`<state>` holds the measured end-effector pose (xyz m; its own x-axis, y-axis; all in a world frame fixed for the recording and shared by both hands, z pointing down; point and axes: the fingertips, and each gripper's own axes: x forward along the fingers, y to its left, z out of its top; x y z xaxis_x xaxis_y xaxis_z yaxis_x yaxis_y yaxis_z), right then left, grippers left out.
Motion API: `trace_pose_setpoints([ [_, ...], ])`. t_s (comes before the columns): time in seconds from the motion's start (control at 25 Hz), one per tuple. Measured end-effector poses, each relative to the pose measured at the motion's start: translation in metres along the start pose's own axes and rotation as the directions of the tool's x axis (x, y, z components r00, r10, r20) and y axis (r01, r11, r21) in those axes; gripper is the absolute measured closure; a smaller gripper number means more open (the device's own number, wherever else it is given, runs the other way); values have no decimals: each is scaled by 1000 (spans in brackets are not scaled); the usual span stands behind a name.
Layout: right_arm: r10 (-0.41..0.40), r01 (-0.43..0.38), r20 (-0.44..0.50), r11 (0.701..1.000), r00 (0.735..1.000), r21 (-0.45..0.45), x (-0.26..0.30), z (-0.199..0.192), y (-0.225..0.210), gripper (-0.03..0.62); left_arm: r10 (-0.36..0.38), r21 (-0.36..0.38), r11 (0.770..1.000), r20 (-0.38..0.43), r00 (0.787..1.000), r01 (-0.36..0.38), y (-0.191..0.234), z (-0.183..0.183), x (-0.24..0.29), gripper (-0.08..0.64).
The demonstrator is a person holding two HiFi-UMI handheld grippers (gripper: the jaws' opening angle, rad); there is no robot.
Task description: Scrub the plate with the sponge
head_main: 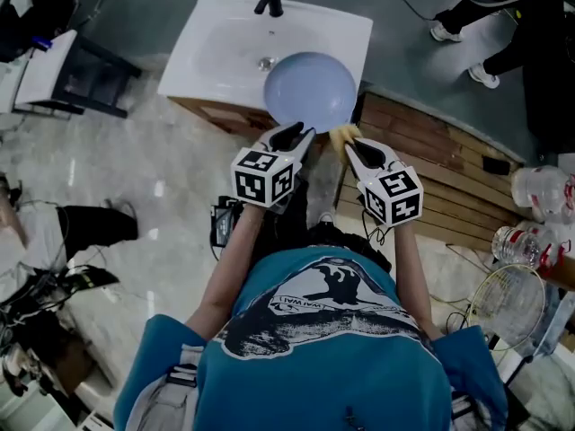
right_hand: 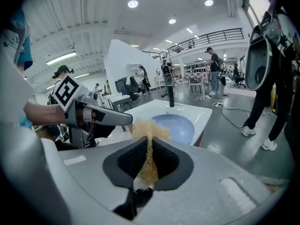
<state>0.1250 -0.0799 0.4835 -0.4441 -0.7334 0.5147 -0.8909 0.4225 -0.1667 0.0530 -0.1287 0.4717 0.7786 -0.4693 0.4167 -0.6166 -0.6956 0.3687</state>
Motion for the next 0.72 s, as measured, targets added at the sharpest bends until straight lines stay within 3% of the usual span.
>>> trace_pose_setpoints([
  [0.36, 31, -33, 47, 999, 998, 30, -75, -45, 17, 560, -32, 17, 999, -1, 999, 32, -93, -53, -23, 465],
  [0.72, 66, -69, 43, 995, 997, 70, -113, -80, 38, 560, -29, 9, 1000, -40, 999, 29, -142, -95, -50, 485],
])
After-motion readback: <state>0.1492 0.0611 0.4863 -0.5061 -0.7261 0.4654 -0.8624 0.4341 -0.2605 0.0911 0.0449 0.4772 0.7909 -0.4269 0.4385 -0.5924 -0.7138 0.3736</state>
